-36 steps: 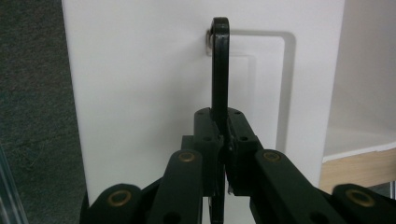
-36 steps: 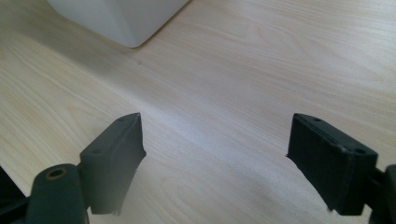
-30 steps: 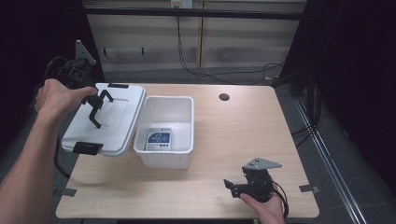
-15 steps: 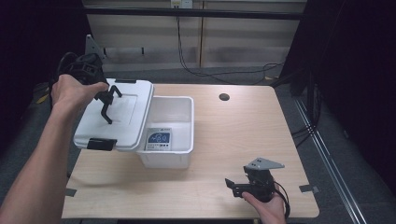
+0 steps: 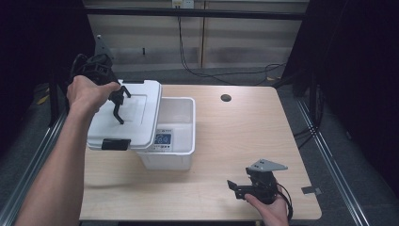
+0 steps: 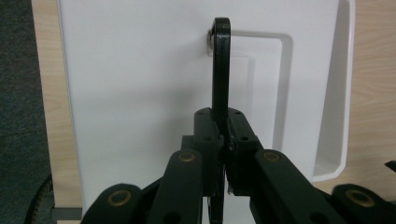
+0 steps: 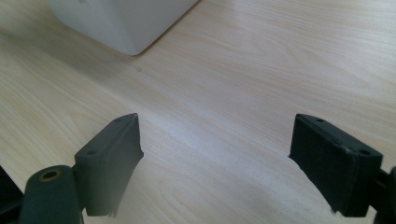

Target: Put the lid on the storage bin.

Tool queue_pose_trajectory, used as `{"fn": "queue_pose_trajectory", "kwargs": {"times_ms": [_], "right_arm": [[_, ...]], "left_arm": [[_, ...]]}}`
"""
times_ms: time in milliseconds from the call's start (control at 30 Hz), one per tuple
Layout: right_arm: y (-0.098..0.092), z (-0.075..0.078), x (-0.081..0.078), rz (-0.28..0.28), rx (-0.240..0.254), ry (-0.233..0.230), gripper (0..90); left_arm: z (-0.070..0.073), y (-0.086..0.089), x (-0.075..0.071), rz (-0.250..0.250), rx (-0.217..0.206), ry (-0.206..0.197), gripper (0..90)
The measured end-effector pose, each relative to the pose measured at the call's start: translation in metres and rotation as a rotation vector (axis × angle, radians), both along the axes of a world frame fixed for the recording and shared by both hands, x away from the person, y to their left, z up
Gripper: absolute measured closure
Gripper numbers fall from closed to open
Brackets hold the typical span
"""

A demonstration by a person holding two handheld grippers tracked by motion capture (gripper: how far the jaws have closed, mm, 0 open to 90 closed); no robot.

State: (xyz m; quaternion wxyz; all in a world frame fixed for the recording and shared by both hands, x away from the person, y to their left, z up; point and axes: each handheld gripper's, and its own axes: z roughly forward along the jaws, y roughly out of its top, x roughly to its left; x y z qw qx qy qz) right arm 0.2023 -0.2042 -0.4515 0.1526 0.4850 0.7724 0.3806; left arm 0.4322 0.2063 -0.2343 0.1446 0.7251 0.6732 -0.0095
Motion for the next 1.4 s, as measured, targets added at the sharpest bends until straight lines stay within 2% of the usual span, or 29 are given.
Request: {"fn": "queue_pose_trajectory", "kwargs": {"times_ms": [67,133,300,467,600,667,933,1167,1233,1300,1400], "right_arm": [[0.000,0.000,0.000,0.000,-0.001,0.000,15.6],[0.000,0.000,0.000,0.002,-0.002,-0.004,15.9],[0.000,0.000,-0.001,0.002,-0.005,-0.003,15.9],[0.001,0.000,-0.001,0.007,-0.007,0.002,16.0],[0.000,0.001,-0.002,0.009,-0.008,-0.004,16.0],[0.000,0.001,-0.002,0.009,-0.007,-0.003,16.0],[0.001,0.000,-0.002,0.013,-0.009,-0.003,16.0],[0.001,0.000,-0.002,0.015,-0.013,0.003,16.1],[0.001,0.000,-0.002,0.016,-0.011,0.002,16.1],[0.001,0.000,-0.002,0.013,-0.012,0.006,16.1],[0.001,0.000,-0.002,0.016,-0.014,0.006,16.1]], "left_arm": [[-0.001,-0.006,0.001,-0.007,0.011,-0.002,85.0],[-0.003,-0.009,0.002,-0.004,0.001,-0.006,85.1],[-0.011,-0.020,0.005,-0.015,0.014,0.015,85.0],[-0.018,-0.030,0.007,0.001,0.007,0.025,85.0],[-0.023,-0.037,0.007,0.032,0.012,0.020,85.0],[-0.025,-0.040,0.007,0.027,0.015,0.029,85.1],[-0.026,-0.046,0.008,0.017,0.038,0.024,85.0],[-0.025,-0.058,0.007,0.005,0.054,0.023,85.0],[-0.026,-0.062,0.008,-0.009,0.044,0.033,85.0],[-0.027,-0.064,0.008,-0.002,0.040,0.032,85.0],[-0.028,-0.066,0.008,-0.010,0.046,0.032,85.0]]}}
